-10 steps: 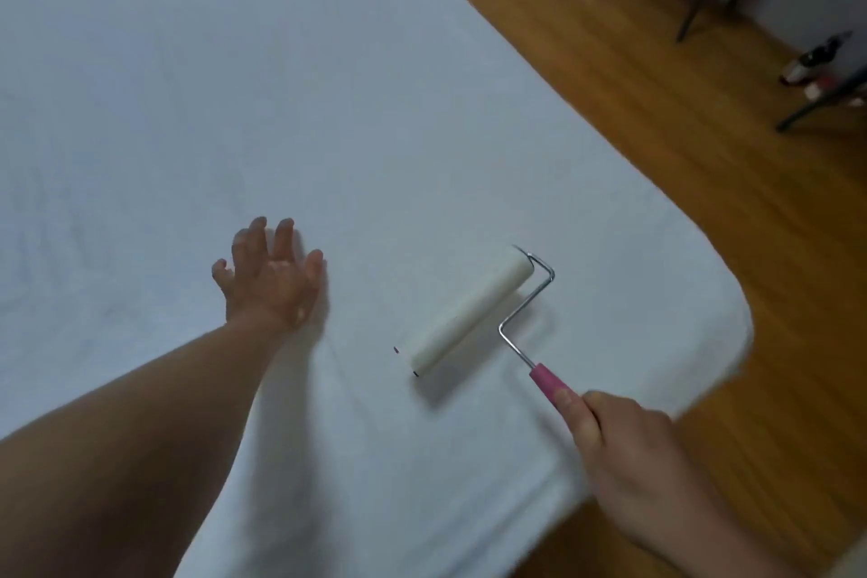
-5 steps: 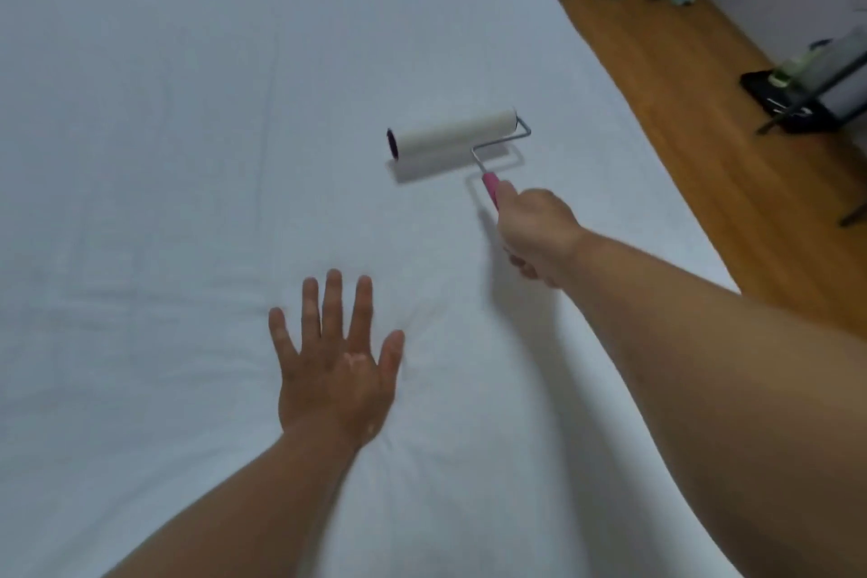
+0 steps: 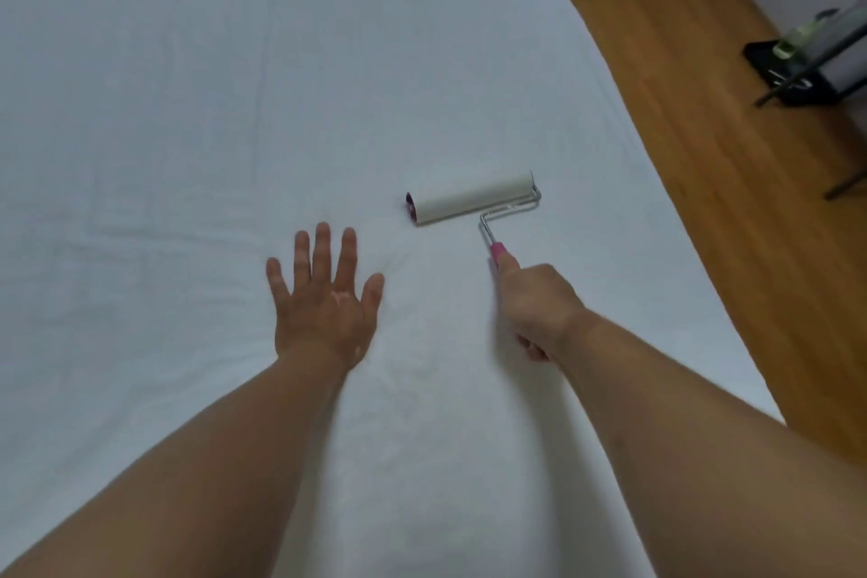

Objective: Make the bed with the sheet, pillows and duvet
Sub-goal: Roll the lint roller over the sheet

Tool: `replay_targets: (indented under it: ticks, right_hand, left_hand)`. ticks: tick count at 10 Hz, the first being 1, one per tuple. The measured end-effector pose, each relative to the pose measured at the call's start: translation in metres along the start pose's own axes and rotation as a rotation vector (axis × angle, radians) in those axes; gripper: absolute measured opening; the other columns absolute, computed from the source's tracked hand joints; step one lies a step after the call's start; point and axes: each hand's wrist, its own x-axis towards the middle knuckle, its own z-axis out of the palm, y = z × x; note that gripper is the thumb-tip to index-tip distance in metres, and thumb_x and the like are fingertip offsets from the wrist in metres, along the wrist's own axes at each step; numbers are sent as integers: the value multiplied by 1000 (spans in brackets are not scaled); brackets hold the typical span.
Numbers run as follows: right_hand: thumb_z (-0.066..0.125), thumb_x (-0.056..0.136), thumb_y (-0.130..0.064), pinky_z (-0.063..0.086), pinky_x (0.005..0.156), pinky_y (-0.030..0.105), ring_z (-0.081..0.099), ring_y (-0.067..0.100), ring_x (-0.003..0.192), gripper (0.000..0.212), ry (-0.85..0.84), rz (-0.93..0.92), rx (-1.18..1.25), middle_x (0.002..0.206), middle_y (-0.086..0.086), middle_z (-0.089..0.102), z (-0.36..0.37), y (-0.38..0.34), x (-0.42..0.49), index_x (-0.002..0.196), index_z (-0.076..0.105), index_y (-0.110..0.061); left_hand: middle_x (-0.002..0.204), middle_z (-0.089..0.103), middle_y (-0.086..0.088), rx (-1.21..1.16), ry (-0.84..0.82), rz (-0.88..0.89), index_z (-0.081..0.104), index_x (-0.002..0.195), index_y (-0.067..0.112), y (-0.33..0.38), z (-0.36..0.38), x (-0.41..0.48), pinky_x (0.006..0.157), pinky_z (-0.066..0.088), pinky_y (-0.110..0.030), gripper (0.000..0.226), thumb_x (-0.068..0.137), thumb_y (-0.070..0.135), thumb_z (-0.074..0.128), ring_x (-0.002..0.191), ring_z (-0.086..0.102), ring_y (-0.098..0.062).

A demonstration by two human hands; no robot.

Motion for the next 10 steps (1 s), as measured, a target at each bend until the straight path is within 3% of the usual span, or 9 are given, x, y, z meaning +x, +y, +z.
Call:
replay_targets:
  ticks: [1, 2, 4, 5, 6, 7, 8, 9, 10]
  right_hand:
    - [33, 97, -59, 53, 52, 31, 68, 31, 84, 55, -35, -76, -140, 104, 18, 66, 4, 51, -35, 123, 63, -20]
    - [28, 102, -44, 54, 82, 35, 63, 31, 100, 46, -67, -130, -246, 105, 11, 60, 3, 93, -79, 139, 51, -29]
    - [16, 99, -60, 41, 70, 31, 51, 24, 76, 62, -60, -86, -201, 74, -1, 47, 5, 191, -164, 107, 56, -13]
    - [25, 102, -49, 47, 79, 35, 56, 27, 87, 56, -64, -123, -274, 93, 4, 55, 11, 249, -198, 134, 45, -8]
    - [33, 100, -20, 46, 92, 36, 54, 31, 112, 70, -83, -168, -287, 129, 10, 48, 16, 287, -232, 157, -5, -34]
    - [31, 100, -18, 44, 94, 35, 53, 31, 114, 71, -83, -185, -330, 131, 9, 47, 17, 325, -259, 157, -8, -38]
    - [32, 100, -19, 44, 96, 37, 54, 31, 114, 69, -54, -86, -225, 129, 9, 48, 24, 364, -286, 157, -3, -34]
    - [26, 102, -48, 49, 86, 38, 58, 27, 92, 48, 13, 11, -125, 106, 5, 59, 29, 412, -312, 139, 47, -26]
    - [20, 97, -66, 47, 79, 36, 59, 23, 82, 61, -19, 70, -145, 90, 2, 64, 30, 448, -340, 105, 65, -26]
  left_hand:
    - [164, -24, 4, -28, -34, -9, -23, 153, 34, 2, -1, -23, 120, -11, -54, 68, 94, 64, -11, 150, -24, -21]
    - [164, -23, 6, -22, -68, 0, -21, 154, 37, 1, 1, -51, 121, -11, -52, 67, 93, 63, -10, 150, -23, -20]
    - [165, -17, 8, -8, -54, 14, -15, 154, 42, 3, 13, -117, 121, -9, -50, 65, 93, 64, -10, 151, -18, -18]
    - [165, -18, 8, 5, -63, 19, -16, 153, 42, 6, 19, -149, 121, -10, -50, 67, 91, 65, -11, 151, -19, -18]
    - [164, -21, 9, 13, -79, 31, -20, 151, 44, 9, 25, -184, 121, -11, -49, 66, 90, 66, -12, 151, -22, -17]
    - [165, -20, 9, 15, -73, 52, -20, 151, 45, 11, 27, -219, 122, -10, -49, 64, 91, 64, -11, 151, -22, -17]
    - [165, -17, 8, 8, -79, 50, -15, 153, 44, 14, 31, -253, 122, -8, -50, 63, 93, 62, -7, 151, -19, -17]
    - [165, -17, 7, 17, -96, 39, -14, 154, 41, 20, 32, -283, 122, -8, -51, 63, 96, 61, -3, 152, -18, -18]
    - [165, -19, 5, 41, -116, 46, -14, 155, 39, 25, 34, -309, 122, -8, -51, 62, 97, 59, -1, 152, -19, -20]
